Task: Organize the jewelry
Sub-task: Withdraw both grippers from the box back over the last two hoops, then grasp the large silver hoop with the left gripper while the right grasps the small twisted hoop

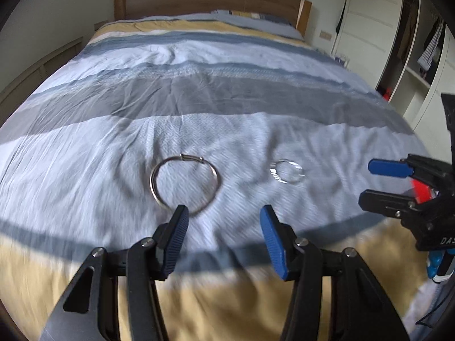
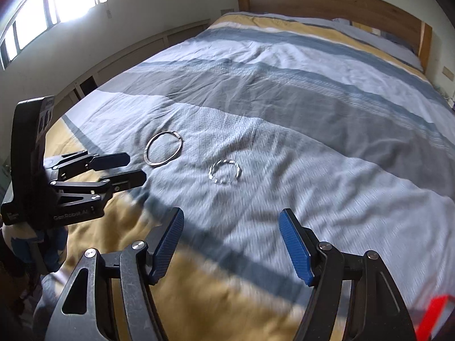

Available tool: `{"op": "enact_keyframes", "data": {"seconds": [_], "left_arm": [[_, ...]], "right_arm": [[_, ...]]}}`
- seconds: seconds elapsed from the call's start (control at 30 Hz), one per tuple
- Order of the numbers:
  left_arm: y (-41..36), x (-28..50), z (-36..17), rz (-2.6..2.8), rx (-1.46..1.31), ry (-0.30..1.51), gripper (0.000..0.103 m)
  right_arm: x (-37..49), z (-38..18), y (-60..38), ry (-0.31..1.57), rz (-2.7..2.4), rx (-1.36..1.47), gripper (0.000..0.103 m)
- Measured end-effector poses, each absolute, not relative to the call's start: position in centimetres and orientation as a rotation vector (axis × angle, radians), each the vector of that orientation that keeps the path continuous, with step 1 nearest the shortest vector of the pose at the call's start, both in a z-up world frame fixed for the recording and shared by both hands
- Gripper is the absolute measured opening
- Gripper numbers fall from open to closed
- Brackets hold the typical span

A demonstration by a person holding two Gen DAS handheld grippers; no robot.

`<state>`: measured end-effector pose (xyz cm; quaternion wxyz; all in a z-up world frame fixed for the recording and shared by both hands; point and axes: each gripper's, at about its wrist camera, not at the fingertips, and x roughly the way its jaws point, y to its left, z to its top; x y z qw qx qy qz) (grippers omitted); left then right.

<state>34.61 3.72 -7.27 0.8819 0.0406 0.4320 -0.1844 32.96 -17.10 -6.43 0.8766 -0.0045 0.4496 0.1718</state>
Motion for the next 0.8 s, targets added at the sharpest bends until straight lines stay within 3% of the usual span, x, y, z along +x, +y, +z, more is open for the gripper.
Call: {"op": "enact_keyframes", "data": {"seconds": [0.17,0.5,0.63,0.67,0.8], "left_arm": [[3.3,37.4,-10.1,-0.398,0.168,0.945,0.043],[2.4,38.6,-12.1,-0.448,0.245,0.947,0.042],[1.6,38.9,-12.3,-0.447,0.295,0.94,0.037],[1.4,39.0,-12.3,-0.447,0.302,0.939,0.036],[1.2,38.8,-12.2,-0.441,0.316,0.93,0.024]], "right_arm": [[36.2,-8.4,-16.3,0.95,0.402,-0.015,0.069],[39.3,-11.8,-13.4,0.97,0.44,-0.062,0.066],[40.0,-12.4,-12.8,0.964,0.434,-0.08,0.049],[40.1,-12.5,-12.9,0.965,0.435,-0.083,0.04],[39.8,-12.4,-13.4,0.966,0.457,-0.089,0.039]]}}
